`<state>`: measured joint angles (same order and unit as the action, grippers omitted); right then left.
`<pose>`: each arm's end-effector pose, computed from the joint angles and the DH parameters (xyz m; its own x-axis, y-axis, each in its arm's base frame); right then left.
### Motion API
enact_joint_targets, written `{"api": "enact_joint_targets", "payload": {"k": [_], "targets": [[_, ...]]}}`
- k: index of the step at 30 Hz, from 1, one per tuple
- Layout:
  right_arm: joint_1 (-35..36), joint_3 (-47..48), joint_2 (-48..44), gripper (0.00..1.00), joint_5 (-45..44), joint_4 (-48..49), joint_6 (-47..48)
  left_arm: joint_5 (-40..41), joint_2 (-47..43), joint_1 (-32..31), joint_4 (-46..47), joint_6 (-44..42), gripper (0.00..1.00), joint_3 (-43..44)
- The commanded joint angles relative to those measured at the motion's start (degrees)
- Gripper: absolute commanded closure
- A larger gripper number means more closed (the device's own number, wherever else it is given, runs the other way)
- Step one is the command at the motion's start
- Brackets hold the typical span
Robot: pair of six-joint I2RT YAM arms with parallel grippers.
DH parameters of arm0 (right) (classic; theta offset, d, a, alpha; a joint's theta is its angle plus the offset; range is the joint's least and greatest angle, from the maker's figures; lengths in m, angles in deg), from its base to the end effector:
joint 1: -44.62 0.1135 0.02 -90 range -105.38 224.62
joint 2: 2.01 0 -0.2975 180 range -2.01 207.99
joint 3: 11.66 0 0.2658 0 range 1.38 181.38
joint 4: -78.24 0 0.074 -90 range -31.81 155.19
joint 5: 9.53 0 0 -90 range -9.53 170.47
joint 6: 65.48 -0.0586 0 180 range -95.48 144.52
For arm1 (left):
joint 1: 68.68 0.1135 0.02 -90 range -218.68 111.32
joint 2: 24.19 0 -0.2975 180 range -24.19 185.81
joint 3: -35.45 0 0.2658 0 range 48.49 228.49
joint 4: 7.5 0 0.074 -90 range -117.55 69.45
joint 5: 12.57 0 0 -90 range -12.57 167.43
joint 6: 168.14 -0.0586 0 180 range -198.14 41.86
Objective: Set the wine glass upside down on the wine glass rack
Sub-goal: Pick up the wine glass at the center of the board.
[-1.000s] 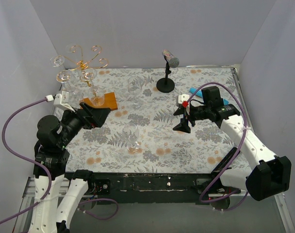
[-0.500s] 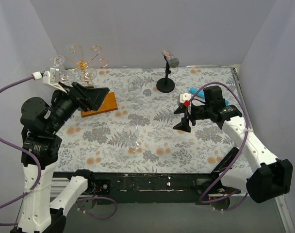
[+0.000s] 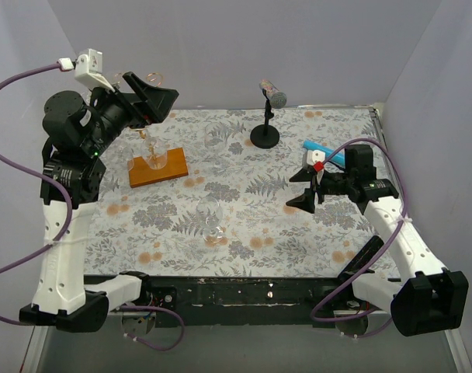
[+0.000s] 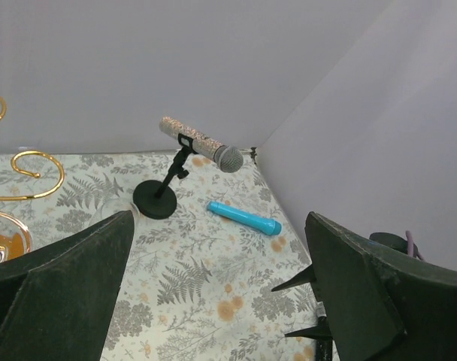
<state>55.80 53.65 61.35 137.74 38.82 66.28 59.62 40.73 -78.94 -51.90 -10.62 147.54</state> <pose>0.2221 0.0941 0.3242 0.0609 -0.3550 -0.9329 -0.9643 0.2205 -0.1469 0.1978 -0.0540 0.5842 -0.4163 -0.8187 -0.3956 0.2237 0.3295 -0.9173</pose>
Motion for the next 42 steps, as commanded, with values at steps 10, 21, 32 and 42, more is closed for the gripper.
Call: {"api": "enact_joint_targets", "payload": {"k": [10, 21, 32, 42], "targets": [[-0.5, -3.7, 1.0, 0.19, 5.1, 6.3, -2.9, -1.5, -3.1, -0.2, -1.3, -0.8, 0.02, -4.2], [0.4, -4.2, 2.3, 0.19, 6.1, 8.2, -5.8, -2.7, -5.3, -0.1, -2.3, -1.5, 0.02, -8.6], [20.7, 12.9, 10.3, 0.21, -9.8, -1.1, -8.2, 0.5, -13.7, -0.1, -2.8, -1.4, 0.02, -16.1], [24.9, 26.8, 20.1, 0.26, -27.8, 3.1, -21.1, 2.5, -19.5, -0.1, -3.2, -1.3, 0.02, -20.6]]}}
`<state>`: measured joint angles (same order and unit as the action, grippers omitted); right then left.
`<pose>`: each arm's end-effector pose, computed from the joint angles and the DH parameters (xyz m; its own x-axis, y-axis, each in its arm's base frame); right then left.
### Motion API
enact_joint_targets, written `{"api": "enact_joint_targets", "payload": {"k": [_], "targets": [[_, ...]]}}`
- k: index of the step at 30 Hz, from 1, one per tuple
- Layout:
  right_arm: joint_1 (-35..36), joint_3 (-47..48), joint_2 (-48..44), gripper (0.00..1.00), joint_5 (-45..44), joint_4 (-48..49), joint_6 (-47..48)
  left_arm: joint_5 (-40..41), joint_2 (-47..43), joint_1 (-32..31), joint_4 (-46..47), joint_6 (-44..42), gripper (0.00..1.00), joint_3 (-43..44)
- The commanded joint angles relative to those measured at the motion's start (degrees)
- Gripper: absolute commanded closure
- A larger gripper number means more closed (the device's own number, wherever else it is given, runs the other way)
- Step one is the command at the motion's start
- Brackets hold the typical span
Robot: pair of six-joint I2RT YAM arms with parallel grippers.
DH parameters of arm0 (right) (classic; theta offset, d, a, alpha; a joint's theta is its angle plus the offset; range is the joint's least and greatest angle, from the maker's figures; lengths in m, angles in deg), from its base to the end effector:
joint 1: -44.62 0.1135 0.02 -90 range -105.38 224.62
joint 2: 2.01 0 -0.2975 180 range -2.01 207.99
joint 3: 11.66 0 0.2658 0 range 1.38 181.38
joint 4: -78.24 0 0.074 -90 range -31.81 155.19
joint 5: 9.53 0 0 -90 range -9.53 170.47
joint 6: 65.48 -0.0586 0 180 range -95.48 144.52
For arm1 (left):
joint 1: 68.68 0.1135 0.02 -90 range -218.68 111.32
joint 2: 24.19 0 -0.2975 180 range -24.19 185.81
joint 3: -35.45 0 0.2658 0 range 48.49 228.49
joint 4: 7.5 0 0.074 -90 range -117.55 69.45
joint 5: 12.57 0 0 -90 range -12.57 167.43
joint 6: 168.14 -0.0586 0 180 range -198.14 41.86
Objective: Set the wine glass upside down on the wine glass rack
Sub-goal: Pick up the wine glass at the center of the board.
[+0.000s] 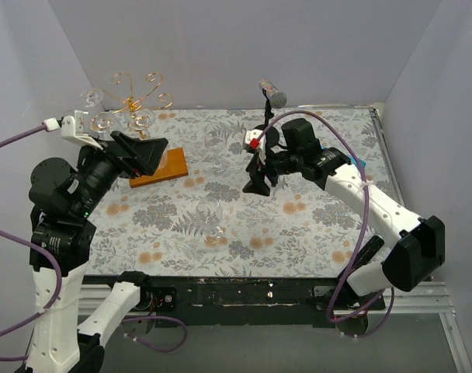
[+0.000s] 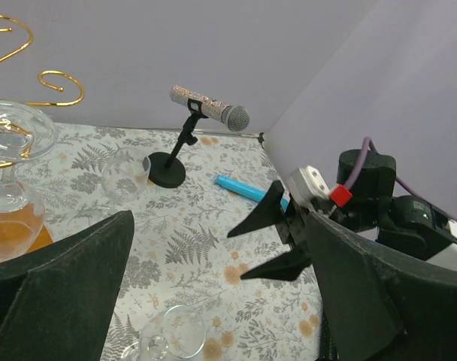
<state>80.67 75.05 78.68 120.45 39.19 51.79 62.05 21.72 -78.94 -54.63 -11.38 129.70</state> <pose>0.2494 0.2281 0.3701 0.0144 -0.4237 -0.9057 -0.9899 0.1219 -0.0728 0.1155 -0.0367 0.5285 -0.3894 -0.8299 -0.3996 0.1898 0.3523 -0.9164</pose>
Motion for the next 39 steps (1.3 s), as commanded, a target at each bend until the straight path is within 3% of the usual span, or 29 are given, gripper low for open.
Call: {"api": "enact_joint_targets", "payload": {"k": [1, 5, 11, 20, 31, 39], "targets": [[0.1, 5.9, 3.3, 0.26, -13.4, 4.6, -8.0, -0.4, -1.1, -0.2, -0.5, -0.4, 0.02, -3.7], [0.1, 8.6, 6.1, 0.24, -19.5, 11.5, -12.4, -0.4, -3.8, -0.2, 0.0, 0.5, 0.02, -6.9], [0.1, 13.3, 12.4, 0.25, -30.0, 17.6, -29.3, 0.1, -6.9, -0.1, -1.3, 0.2, 0.02, -8.1], [0.2, 23.0, 21.6, 0.28, -35.0, 18.0, -37.1, 3.3, -11.7, -0.1, -2.9, -1.1, 0.02, -10.0], [0.4, 35.2, 33.0, 0.36, -38.1, 14.2, -38.4, 4.0, -13.4, -0.2, -3.1, -1.3, 0.02, -10.9], [1.4, 38.5, 37.1, 0.43, -39.6, 13.3, -36.8, 3.5, -14.0, -0.2, -3.2, -1.8, 0.02, -11.2]]}}
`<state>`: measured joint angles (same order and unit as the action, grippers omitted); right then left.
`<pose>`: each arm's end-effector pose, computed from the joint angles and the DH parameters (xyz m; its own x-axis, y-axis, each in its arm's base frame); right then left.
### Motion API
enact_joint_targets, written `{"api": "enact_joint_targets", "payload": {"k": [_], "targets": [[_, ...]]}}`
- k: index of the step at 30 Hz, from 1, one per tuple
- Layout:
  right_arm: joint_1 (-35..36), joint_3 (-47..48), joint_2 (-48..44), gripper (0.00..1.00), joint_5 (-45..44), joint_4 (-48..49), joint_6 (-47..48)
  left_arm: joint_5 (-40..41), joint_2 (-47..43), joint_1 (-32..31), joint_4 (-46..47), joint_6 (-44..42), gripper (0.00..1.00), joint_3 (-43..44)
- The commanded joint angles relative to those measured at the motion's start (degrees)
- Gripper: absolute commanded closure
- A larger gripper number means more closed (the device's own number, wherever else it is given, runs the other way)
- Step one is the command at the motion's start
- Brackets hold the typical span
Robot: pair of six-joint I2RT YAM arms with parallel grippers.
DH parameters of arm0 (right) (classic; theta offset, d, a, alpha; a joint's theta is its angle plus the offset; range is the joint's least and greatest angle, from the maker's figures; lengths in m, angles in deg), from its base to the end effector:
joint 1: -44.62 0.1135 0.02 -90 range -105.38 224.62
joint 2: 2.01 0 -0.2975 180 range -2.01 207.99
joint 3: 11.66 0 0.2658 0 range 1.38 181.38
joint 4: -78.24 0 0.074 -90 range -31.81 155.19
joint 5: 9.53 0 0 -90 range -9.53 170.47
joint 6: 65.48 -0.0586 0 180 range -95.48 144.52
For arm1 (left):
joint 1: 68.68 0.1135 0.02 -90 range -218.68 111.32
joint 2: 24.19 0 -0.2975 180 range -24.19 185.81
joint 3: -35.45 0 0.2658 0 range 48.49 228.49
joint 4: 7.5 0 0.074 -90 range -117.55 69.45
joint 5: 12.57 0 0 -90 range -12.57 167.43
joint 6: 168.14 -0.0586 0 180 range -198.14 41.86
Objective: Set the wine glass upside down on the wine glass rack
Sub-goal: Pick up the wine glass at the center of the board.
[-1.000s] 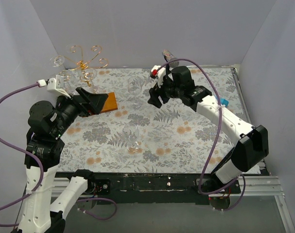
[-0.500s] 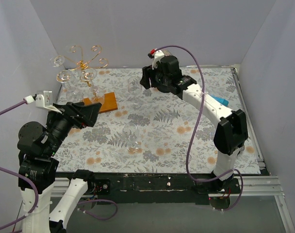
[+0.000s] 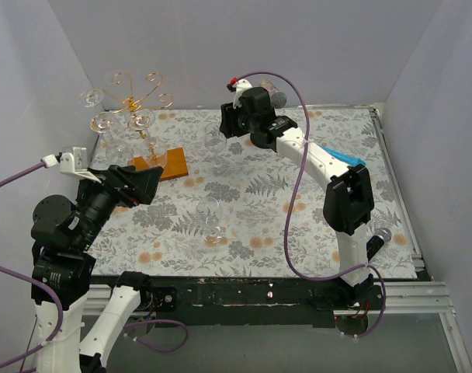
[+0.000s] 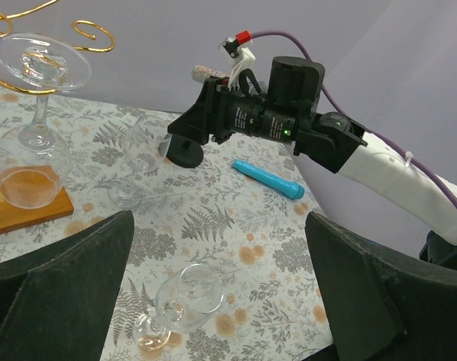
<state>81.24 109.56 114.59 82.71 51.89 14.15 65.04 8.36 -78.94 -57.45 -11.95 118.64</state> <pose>0.4331 0.3247 0.3518 -0.4048 -0.0768 -0.9112 -0.5615 0.8073 0.1814 0.0657 -0.0247 0.4807 -0.3475 -0.8452 -0.4060 0.1663 0.3706 -0.9138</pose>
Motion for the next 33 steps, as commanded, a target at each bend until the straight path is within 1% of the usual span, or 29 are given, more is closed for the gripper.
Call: {"api": "enact_joint_targets", "payload": {"k": [1, 4, 5, 9, 11, 14, 18, 20, 24, 25, 28, 33], "targets": [[1.0, 4.3, 1.4, 0.44, -2.0, 0.5, 1.1, 0.6, -0.7, -0.2, -0.3, -1.2, 0.02, -0.1], [0.9, 5.4, 2.5, 0.47, -3.7, -0.1, 1.8, 0.4, -1.1, -0.2, -0.6, -1.2, 0.02, -0.2], [0.9, 5.8, 2.8, 0.51, -3.9, -0.4, 2.2, 0.4, -1.3, -0.2, -0.7, -1.1, 0.02, -0.2], [0.9, 7.3, 4.3, 0.55, -5.1, -2.0, 3.3, 0.3, -1.9, -0.2, -1.1, -0.9, 0.02, -0.5], [1.0, 7.3, 4.2, 0.62, -5.8, -2.4, 4.1, 0.3, -2.2, -0.2, -1.4, -0.8, 0.02, -0.5], [1.0, 7.4, 3.8, 0.66, -6.9, -3.1, 5.9, 0.3, -2.5, -0.2, -1.7, -0.8, 0.02, -0.5], [0.9, 7.4, 3.1, 0.67, -7.2, -4.7, 8.5, -0.5, -2.8, -0.2, -1.3, -0.7, 0.02, -0.7], [0.9, 7.0, 2.6, 0.68, -6.6, -5.5, 9.6, -0.9, -3.0, -0.2, -1.1, -0.8, 0.02, -0.8], [0.9, 5.9, 1.4, 0.76, -6.3, -7.2, 10.2, -1.7, -3.3, -0.2, -0.7, -0.7, 0.02, -1.1], [0.9, 5.6, 1.0, 0.78, -6.4, -7.3, 12.1, -1.8, -3.3, -0.1, -0.7, -0.6, 0.02, -1.2], [0.9, 4.1, -0.6, 0.82, -7.2, -7.5, 13.6, -2.6, -3.3, -0.2, -0.6, -0.6, 0.02, -1.3], [1.0, 0.4, -4.6, 0.93, -7.1, -6.5, 16.1, -5.2, -3.4, -0.1, 1.0, 0.7, 0.02, -2.3]]}}
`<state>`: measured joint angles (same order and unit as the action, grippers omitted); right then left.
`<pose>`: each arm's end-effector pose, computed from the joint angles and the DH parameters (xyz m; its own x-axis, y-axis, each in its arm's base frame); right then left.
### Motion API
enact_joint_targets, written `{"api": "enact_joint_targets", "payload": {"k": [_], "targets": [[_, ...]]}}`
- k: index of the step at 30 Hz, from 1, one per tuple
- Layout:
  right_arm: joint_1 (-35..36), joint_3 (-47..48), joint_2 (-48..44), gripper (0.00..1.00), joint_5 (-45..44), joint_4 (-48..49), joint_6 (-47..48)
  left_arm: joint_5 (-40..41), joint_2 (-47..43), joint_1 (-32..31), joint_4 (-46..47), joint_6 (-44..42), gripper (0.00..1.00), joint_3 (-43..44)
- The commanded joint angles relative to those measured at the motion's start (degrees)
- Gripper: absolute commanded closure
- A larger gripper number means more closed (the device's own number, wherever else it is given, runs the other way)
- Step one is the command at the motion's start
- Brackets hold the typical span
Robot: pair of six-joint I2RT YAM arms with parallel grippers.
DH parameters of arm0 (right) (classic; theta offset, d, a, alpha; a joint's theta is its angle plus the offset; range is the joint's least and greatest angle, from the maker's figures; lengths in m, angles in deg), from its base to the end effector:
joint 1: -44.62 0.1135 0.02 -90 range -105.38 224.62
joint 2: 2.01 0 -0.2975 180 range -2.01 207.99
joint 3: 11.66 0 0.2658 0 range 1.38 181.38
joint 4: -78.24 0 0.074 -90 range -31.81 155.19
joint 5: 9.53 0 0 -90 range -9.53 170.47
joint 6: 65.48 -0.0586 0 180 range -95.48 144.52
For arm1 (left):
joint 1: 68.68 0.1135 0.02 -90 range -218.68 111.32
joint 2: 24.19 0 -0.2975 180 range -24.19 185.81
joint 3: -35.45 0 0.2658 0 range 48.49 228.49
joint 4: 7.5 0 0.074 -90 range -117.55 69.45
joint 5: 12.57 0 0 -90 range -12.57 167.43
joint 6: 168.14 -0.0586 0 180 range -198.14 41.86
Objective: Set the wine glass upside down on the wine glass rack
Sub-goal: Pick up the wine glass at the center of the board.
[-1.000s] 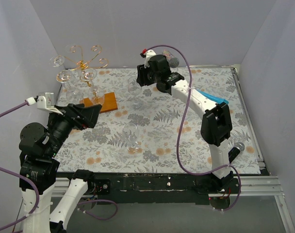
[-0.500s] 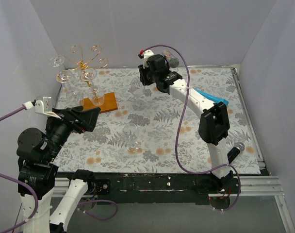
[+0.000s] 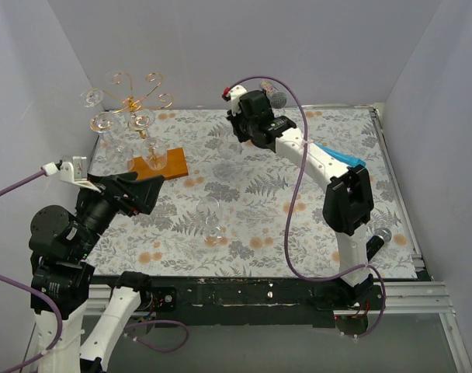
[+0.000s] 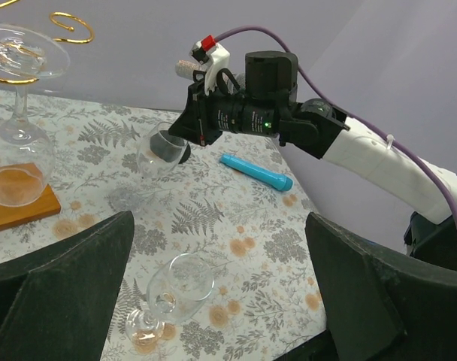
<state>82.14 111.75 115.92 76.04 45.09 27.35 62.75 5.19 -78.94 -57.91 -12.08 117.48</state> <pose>0.4320 0.3260 0.3402 -0.3406 -0.3236 -0.8828 -0.5705 0.8175 -0.0796 0.0491 -0.0240 0.4759 -0.3696 -0.8316 -0.4145 0.2062 0.3616 -0.9093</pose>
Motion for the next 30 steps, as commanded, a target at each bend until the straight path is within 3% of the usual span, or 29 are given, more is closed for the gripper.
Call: {"api": "enact_joint_targets", "payload": {"k": [1, 4, 21, 30], "targets": [[0.1, -2.5, -6.7, 0.94, -0.4, 0.6, 3.3, -3.5, -0.2, -0.1, 1.9, 1.1, 0.02, -1.4], [0.0, -4.8, -8.9, 0.99, 0.6, 1.0, 4.3, -5.4, -0.2, -0.2, 3.0, 2.2, 0.02, -2.4], [-2.5, -24.5, -31.3, 0.99, 12.6, 2.2, 3.3, -22.4, 2.2, -0.1, 13.1, 13.4, 0.02, -12.2], [-6.4, -30.6, -37.6, 0.99, 15.9, 1.2, 2.0, -27.2, 6.4, -0.2, 17.9, 15.9, 0.02, -12.8]]}}
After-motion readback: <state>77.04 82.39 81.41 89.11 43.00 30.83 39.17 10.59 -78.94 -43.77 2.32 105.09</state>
